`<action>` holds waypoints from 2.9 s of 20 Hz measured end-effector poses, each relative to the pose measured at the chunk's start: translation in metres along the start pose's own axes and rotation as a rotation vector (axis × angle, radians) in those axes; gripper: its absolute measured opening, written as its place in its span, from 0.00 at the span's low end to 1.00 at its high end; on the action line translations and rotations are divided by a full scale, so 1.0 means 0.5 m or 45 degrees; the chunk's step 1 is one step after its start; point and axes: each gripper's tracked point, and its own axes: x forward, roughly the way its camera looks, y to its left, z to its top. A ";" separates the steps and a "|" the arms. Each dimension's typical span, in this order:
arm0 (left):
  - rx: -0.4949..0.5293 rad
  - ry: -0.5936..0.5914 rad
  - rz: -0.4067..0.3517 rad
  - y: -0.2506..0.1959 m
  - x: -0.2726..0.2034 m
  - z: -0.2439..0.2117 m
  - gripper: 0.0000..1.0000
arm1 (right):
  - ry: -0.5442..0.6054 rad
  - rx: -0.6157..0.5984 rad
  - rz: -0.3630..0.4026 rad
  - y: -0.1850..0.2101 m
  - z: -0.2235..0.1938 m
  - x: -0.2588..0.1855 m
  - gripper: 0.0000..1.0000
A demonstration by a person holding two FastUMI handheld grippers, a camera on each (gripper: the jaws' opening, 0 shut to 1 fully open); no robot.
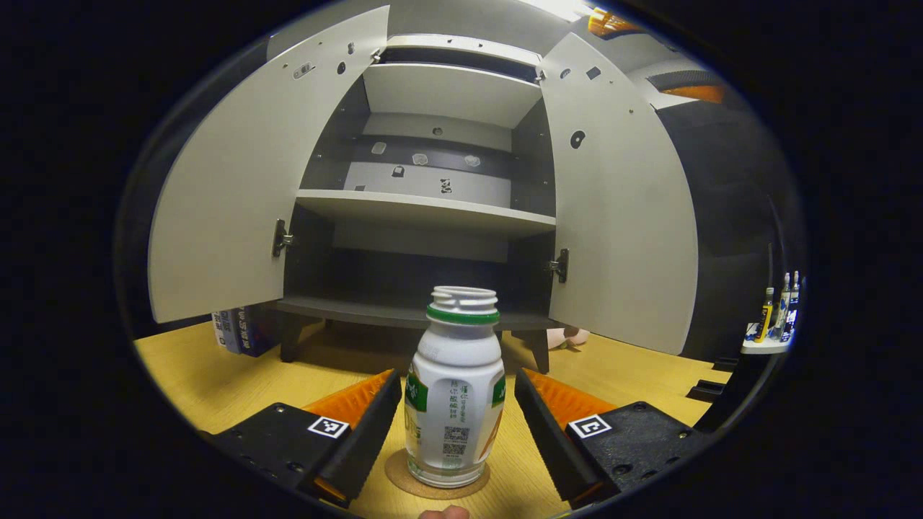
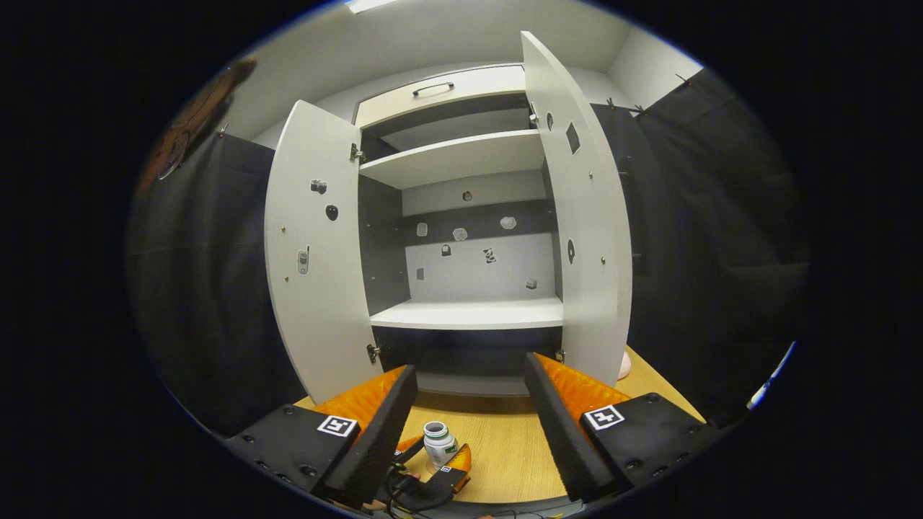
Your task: Grasp the bottle in the cabinet with the left hand and place it on the coaster, then close the right door with the right hand and the left door with the left hand.
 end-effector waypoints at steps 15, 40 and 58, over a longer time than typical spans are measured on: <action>-0.009 -0.207 -0.088 0.017 -0.035 0.407 0.95 | -0.191 0.083 -0.040 -0.060 0.059 0.020 0.98; -0.097 -0.191 0.194 0.176 -0.080 0.550 0.95 | -0.272 0.012 -0.548 -0.423 0.181 -0.089 0.98; -0.007 -0.153 0.258 0.220 -0.092 0.531 0.95 | -0.274 -0.149 -0.599 -0.503 0.285 0.096 0.93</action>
